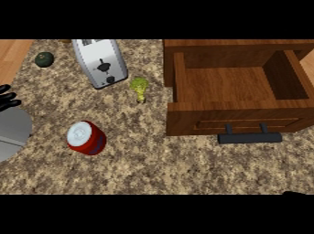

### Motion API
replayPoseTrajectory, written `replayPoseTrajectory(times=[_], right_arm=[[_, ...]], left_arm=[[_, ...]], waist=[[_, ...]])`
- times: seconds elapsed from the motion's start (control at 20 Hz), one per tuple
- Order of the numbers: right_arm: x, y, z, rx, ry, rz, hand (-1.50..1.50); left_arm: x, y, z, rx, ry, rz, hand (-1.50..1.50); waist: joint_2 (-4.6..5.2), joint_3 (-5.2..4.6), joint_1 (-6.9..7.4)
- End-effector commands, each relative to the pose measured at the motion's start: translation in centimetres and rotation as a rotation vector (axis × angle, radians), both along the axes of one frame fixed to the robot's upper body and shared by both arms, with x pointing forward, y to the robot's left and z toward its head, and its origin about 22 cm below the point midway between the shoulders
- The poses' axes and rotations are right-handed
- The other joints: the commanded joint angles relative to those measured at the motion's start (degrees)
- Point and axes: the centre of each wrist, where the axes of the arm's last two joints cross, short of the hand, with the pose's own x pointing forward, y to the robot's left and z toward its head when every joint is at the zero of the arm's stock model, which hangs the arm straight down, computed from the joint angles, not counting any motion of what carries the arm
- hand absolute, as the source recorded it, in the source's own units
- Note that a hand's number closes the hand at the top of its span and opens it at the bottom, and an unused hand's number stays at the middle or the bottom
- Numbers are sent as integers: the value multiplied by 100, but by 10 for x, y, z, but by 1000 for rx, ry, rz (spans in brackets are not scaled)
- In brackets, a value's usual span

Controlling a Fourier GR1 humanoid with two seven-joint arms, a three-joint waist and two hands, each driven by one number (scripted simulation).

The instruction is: Pick up the can, place it into the drawer and close the drawer

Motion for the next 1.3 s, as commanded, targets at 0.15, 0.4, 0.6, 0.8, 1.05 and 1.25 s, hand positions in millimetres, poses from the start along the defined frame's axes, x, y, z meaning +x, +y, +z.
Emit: replayPoseTrajectory(times=[0.15, 0.4, 0.6, 0.8, 1.05, 1.25], right_arm=[[-12, -9, -10, 6, -3, 31, -150], [-29, -27, -12, 3, 5, 22, -150], [-34, -47, -5, -1, 0, 15, -150], [-43, -42, 3, 18, 0, 10, -150], [-57, -52, -9, 25, 0, 1, -150], [-52, -48, -3, 12, 11, 26, -150]], left_arm=[[26, 23, 8, -39, 84, -107, -150], [31, 22, 8, -43, 169, -108, -150], [27, 5, -14, -47, 249, -128, -150], [26, 5, -20, -22, 312, -142, -150], [34, -16, -25, -25, 341, -141, -150], [42, -55, -39, -12, 343, -142, -150]], waist=[[14, 6, -32], [11, 9, -65], [-9, 8, 24], [-9, 5, 17], [-15, 7, -7], [-8, 2, 7]])
